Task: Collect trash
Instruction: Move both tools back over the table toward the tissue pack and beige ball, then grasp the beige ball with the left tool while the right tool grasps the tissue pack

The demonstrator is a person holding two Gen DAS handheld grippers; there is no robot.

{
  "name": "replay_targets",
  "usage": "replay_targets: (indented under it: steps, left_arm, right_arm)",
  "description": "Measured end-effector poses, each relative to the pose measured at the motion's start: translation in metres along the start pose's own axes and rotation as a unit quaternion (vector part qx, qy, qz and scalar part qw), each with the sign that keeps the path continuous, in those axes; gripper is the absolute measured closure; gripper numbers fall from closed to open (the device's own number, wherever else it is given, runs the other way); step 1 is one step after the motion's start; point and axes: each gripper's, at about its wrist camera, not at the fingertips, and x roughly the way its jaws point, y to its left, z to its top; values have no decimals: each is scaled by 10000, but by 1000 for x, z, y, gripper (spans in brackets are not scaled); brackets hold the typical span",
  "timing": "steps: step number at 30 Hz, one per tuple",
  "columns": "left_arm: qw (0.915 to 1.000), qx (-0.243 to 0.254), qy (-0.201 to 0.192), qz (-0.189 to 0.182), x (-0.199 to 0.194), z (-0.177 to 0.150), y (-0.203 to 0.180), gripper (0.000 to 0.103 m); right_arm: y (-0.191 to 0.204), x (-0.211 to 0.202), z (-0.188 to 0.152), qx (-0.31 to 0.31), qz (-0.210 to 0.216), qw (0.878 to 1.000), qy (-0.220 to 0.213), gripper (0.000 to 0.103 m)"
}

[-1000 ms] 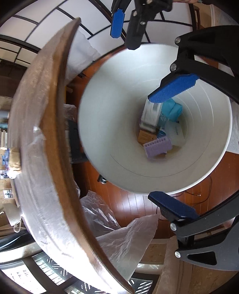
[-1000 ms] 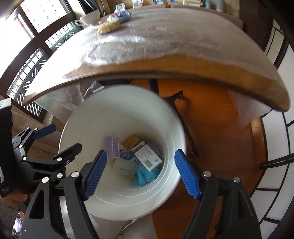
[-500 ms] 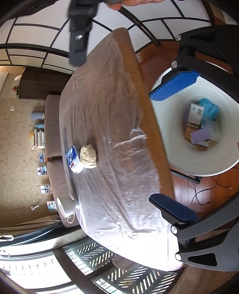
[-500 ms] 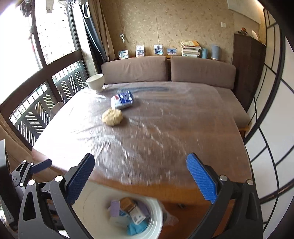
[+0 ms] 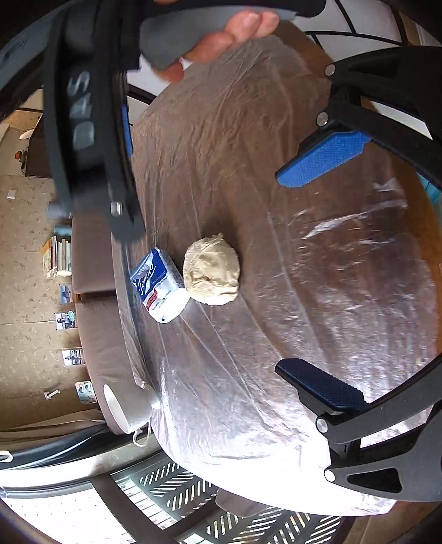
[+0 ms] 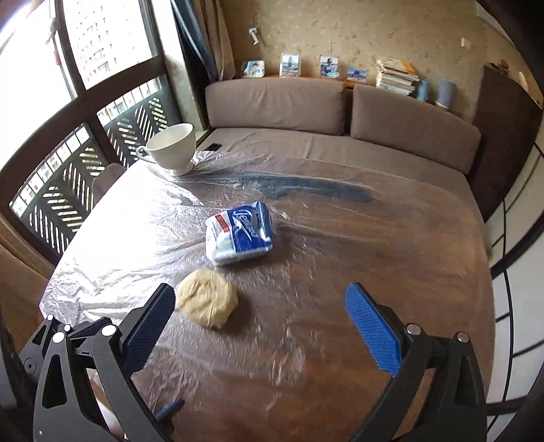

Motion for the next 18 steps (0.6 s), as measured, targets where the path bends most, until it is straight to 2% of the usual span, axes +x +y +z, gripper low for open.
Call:
replay_targets:
  steps: [6, 12, 15, 18]
  left_arm:
    - [9992, -130, 61, 364, 26, 19, -4, 2]
    - [9973, -516, 137, 497, 39, 31, 2, 2]
    - [9968, -620, 152, 482, 43, 36, 3, 2]
    - [9966, -656, 208, 443, 48, 40, 3, 8]
  right_arm:
    - [11, 67, 37, -347, 355, 9977, 471, 4]
    - [19, 102, 51, -890, 457, 9924, 714, 4]
    - [17, 106, 55, -1014, 545, 9906, 742, 9]
    - [13, 110, 56, -1046, 571, 9900, 755, 20]
